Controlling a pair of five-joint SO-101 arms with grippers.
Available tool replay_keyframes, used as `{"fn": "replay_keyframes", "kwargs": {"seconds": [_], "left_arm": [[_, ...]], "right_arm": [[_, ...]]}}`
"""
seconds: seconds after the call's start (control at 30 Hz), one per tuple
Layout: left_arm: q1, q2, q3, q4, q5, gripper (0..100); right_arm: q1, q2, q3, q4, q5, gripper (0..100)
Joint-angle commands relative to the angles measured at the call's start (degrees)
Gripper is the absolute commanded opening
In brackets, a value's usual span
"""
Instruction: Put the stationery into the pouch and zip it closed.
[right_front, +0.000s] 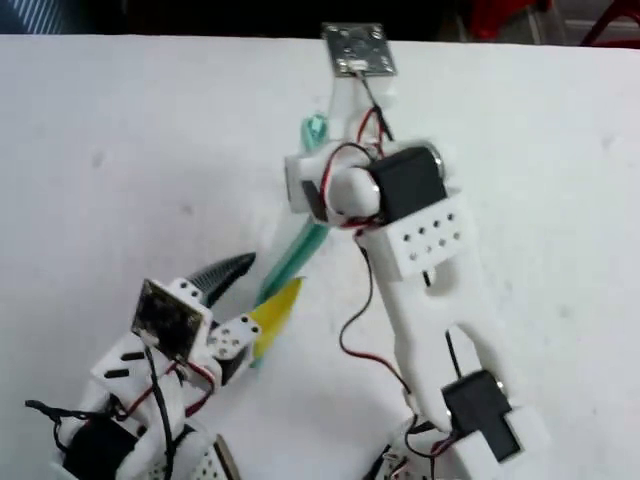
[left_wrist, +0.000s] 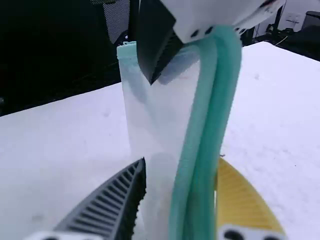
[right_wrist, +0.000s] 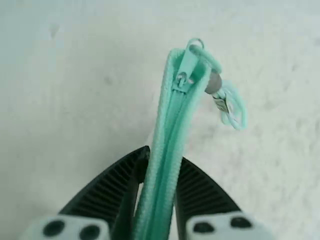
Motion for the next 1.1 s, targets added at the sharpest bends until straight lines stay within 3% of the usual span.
{"fn": "replay_keyframes", "kwargs": {"seconds": [0.0, 0.2, 0.33, 0.43, 0.57, 0.77, 1.07], "left_arm": [[-1.8, -0.57, -7.21, 5.36, 1.93, 24], [-4.09, -0.57, -15.47, 12.48, 1.67, 24], [-15.52, -0.57, -19.96, 14.42, 1.93, 24], [-24.92, -0.57, -17.85, 10.37, 2.02, 24], [-30.81, -0.57, -9.49, -0.7, 2.11, 24], [-31.25, -0.57, -1.23, -8.97, 2.2, 24], [-30.37, -0.57, -0.26, -8.79, 2.2, 24]], "right_arm": [[0.66, -0.48, -6.24, -3.56, 3.78, 1.7], [-1.71, -0.31, -10.55, -10.77, 3.78, 1.7], [-6.02, -0.22, -10.55, -13.23, 3.43, 1.7], [-10.15, -0.22, -10.55, -16.66, 3.43, 1.7], [-11.47, 1.36, -8.97, -23.6, 3.43, 1.7], [-0.66, 6.37, 4.75, -26.59, 3.34, 1.7], [19.38, 7.69, 34.37, -48.57, 4.04, 1.7]]}}
